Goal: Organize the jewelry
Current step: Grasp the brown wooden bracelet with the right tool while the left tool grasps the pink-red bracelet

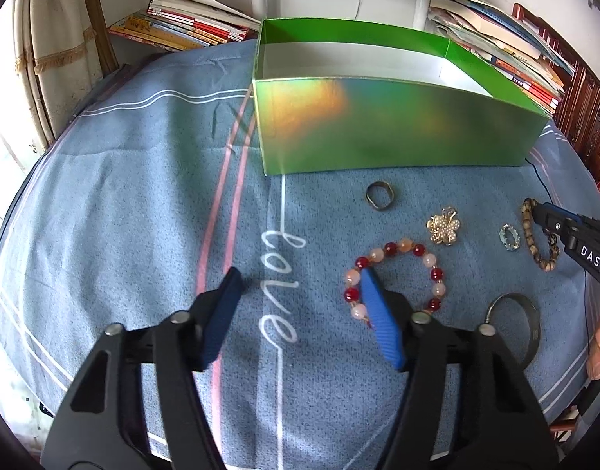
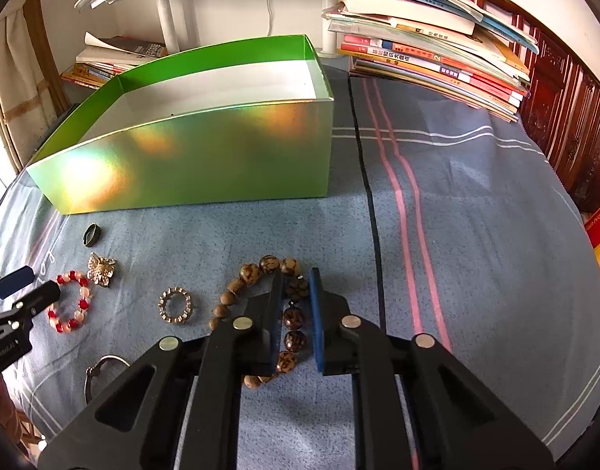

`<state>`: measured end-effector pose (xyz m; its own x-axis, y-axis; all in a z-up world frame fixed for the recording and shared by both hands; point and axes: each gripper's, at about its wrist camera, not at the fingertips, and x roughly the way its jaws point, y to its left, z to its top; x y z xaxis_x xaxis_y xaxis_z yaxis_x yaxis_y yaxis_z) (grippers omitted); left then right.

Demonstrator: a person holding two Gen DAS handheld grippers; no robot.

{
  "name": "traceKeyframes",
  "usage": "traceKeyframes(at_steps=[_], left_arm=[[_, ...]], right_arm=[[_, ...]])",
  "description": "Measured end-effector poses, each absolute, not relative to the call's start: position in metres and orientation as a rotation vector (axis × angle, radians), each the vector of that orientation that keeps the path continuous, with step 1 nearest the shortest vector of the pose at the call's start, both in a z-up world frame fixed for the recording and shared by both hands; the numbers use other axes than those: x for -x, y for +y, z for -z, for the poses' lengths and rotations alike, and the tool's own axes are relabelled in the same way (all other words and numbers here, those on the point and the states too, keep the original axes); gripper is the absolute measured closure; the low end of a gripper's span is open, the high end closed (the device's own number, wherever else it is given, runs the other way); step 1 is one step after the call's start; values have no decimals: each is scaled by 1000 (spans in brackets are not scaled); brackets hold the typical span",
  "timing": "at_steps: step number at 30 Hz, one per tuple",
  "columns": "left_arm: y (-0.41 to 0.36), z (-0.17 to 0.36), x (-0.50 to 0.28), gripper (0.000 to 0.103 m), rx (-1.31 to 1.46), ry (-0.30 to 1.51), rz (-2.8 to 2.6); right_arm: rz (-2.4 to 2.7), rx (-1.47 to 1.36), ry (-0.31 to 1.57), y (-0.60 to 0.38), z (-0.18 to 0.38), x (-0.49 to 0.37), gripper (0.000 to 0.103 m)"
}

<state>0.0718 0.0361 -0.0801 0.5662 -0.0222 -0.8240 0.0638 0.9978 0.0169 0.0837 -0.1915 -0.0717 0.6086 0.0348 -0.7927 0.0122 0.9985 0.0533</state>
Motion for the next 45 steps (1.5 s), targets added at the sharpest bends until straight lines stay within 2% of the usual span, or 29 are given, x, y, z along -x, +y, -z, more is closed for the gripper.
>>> traceKeyframes(at_steps=[4, 10, 20, 23, 26, 31, 45], left_arm=[[42, 78, -73, 60, -39, 961, 30], [52, 77, -77, 61, -27, 960, 0], [54, 79, -76, 48, -32, 961, -12], [53, 79, -76, 46, -35, 962, -8], [50, 78, -74, 46, -37, 964, 2], [40, 75, -71, 42, -57, 949, 34], [16, 78, -66, 40, -100, 962, 111]], right_arm=[[-12, -56, 918, -193, 72, -81, 89], [-8, -44, 914, -192, 72, -79, 89], [1, -42, 912, -191, 72, -78, 88], [3, -45, 916, -192, 72, -78, 86], [5, -51, 918, -192, 72, -78, 78], [6, -48, 920, -192, 71, -77, 73], [8, -36, 917, -189, 71, -76, 68]])
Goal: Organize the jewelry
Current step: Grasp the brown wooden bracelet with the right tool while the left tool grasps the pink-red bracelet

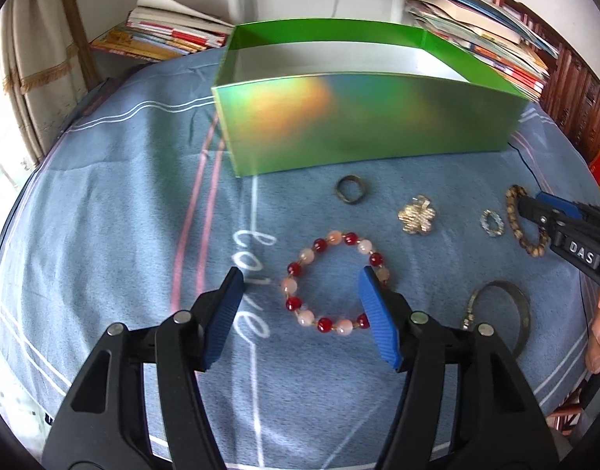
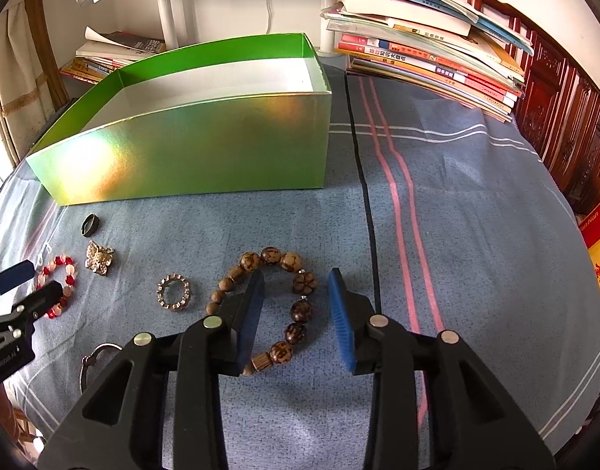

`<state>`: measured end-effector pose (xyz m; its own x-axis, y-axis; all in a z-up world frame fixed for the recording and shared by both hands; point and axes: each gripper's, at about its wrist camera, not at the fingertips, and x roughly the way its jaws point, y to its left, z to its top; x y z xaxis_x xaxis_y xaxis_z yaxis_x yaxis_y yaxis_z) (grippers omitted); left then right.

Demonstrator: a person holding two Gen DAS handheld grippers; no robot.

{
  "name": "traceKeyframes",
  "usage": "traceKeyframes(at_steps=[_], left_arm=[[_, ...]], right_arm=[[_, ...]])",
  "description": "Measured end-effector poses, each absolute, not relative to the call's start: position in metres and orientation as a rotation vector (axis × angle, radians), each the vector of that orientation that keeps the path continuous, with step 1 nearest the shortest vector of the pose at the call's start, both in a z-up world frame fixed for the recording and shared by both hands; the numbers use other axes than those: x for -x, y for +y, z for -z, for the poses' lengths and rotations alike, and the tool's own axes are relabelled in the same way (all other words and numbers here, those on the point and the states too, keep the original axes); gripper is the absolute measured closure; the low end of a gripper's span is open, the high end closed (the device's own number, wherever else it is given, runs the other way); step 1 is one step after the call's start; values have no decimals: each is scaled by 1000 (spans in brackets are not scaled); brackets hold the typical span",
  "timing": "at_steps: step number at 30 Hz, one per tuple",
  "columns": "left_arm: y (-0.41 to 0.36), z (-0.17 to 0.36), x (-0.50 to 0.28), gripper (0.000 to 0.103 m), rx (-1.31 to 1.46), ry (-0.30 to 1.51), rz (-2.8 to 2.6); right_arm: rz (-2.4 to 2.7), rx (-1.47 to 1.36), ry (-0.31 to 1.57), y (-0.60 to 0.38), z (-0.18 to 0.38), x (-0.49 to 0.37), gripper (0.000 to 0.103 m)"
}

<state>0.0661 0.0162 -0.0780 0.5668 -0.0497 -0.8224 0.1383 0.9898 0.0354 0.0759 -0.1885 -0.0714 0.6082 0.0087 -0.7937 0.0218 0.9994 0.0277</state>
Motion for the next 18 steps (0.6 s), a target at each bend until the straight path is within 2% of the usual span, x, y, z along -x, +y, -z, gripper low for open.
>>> traceKeyframes(at_steps=[3, 7, 12, 15, 16, 17, 18], left_arm=[[12, 79, -65, 38, -105, 962, 119], [17, 79, -67, 33, -97, 965, 112], [29, 80, -71, 27, -77, 975, 110], [30, 80, -71, 28, -79, 974, 116], [29, 80, -71, 29, -79, 974, 120], [28, 79, -72, 37, -79, 970, 123], [28, 78, -71, 49, -80, 968, 127]], right_arm=[[4, -38, 917, -188, 71, -76, 67], [4, -39, 919, -189, 71, -76, 60], [10, -39, 923, -191, 72, -77, 59], [10, -27, 919, -190, 72, -76, 60], [9, -20, 918, -189, 72, -76, 61], [0, -20, 917, -188, 72, -76, 65], [-18, -27, 917, -187, 72, -75, 77]])
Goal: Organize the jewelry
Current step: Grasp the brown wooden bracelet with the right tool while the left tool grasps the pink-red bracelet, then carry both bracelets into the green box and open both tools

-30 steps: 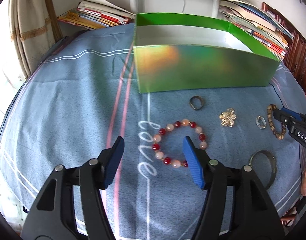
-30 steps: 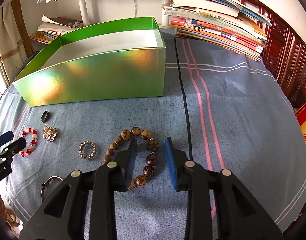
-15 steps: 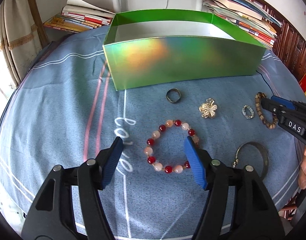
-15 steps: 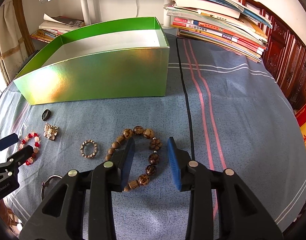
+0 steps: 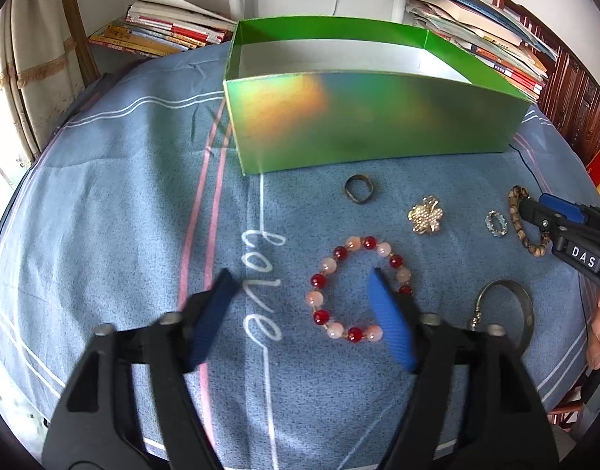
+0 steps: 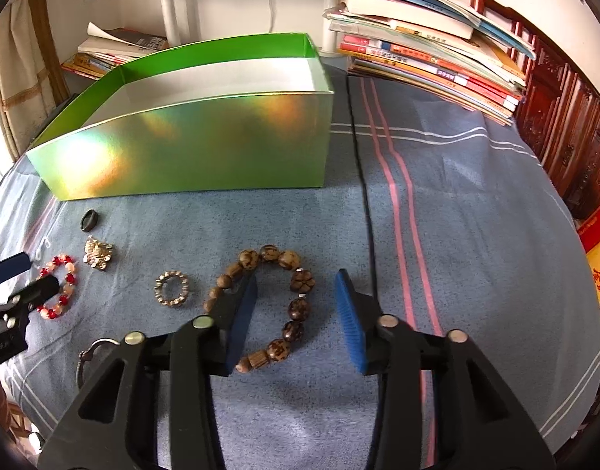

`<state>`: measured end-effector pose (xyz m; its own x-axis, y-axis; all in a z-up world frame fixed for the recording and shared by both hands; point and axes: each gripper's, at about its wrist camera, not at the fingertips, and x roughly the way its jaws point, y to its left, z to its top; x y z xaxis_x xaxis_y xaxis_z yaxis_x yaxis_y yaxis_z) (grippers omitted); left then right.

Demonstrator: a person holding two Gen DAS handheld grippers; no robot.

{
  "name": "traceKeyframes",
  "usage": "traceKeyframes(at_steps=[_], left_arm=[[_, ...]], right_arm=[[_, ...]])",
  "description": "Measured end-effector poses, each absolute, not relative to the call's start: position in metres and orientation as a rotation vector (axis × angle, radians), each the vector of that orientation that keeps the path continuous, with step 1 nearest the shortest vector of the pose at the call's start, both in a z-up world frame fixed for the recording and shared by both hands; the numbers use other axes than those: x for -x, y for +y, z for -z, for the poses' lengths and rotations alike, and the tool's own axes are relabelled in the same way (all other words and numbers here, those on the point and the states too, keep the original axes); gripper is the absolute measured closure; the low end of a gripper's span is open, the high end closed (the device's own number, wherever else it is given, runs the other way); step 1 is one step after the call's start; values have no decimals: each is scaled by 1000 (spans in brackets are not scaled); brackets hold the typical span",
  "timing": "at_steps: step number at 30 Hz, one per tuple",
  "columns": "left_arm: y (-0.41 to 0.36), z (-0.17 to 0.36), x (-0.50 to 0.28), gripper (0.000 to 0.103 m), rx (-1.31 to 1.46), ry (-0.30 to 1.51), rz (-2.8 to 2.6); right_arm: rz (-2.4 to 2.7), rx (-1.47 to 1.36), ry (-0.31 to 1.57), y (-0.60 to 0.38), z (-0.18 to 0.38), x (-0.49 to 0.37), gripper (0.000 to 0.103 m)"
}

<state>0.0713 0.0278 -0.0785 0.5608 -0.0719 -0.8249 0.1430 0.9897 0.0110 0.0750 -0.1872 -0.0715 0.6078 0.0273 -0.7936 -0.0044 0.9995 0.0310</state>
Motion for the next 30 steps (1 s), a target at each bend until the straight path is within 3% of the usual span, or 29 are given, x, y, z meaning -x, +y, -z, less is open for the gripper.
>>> traceKeyframes(at_steps=[1, 3, 5, 15, 30], left_arm=[[27, 77, -72, 55, -79, 967, 130], [26, 76, -73, 80, -75, 969, 134], [25, 75, -74, 92, -68, 978, 148], [22, 60, -71, 95, -71, 945, 153], [33, 2, -63, 95, -42, 829, 170]], right_arm=[[-30, -22, 918, -185, 71, -74, 87], [-45, -8, 920, -181, 71, -74, 89], [-53, 0, 921, -178, 70, -73, 90], [-67, -3, 911, -174, 63, -71, 90], [-108, -11, 760, -170, 0, -60, 90]])
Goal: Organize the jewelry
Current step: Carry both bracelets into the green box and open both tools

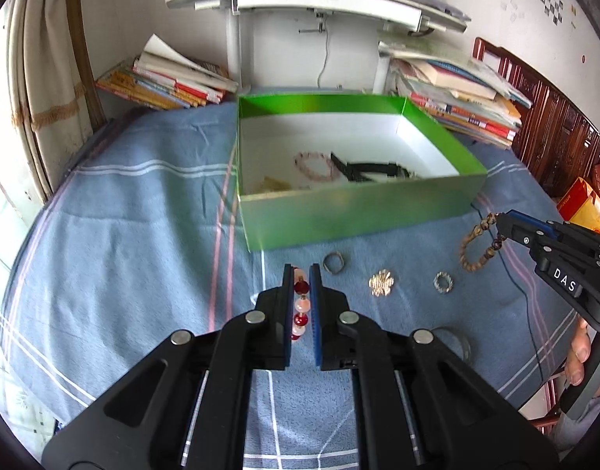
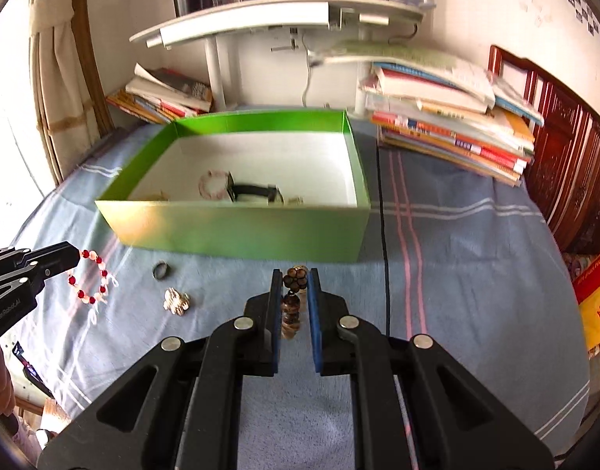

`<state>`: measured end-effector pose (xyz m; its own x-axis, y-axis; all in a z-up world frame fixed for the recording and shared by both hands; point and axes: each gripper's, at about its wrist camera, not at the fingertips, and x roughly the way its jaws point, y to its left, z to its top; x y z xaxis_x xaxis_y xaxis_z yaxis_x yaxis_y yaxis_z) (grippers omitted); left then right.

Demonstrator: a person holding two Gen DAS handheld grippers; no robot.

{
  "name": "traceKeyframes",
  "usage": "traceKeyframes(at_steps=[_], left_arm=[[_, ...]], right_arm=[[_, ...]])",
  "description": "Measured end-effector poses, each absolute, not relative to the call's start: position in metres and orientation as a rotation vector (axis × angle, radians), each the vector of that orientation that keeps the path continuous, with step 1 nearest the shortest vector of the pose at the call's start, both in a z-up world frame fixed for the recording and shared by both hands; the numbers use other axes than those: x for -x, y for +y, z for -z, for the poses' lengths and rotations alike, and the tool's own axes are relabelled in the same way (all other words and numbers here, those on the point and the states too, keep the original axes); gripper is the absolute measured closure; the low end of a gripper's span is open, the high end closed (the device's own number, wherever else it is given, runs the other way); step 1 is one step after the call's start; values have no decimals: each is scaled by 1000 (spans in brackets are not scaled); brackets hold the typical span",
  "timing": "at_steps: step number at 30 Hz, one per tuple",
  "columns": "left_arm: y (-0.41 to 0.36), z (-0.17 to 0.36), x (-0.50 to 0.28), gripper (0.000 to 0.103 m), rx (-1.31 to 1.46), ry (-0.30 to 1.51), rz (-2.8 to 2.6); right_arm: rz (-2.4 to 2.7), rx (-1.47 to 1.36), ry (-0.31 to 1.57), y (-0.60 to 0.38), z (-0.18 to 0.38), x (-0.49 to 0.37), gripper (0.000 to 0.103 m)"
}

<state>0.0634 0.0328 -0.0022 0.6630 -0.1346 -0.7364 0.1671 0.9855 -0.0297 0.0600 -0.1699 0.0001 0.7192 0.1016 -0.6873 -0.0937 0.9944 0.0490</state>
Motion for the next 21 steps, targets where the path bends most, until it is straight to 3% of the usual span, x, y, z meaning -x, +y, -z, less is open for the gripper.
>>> traceKeyframes(at_steps=[13, 21], left_arm=[[17, -71, -110, 95, -85, 695, 214], [4, -38, -190, 95, -80, 790, 179]], right_arm=[[-140, 11, 606, -164, -65, -101, 90], [-82, 0, 700, -158, -36, -175, 90]])
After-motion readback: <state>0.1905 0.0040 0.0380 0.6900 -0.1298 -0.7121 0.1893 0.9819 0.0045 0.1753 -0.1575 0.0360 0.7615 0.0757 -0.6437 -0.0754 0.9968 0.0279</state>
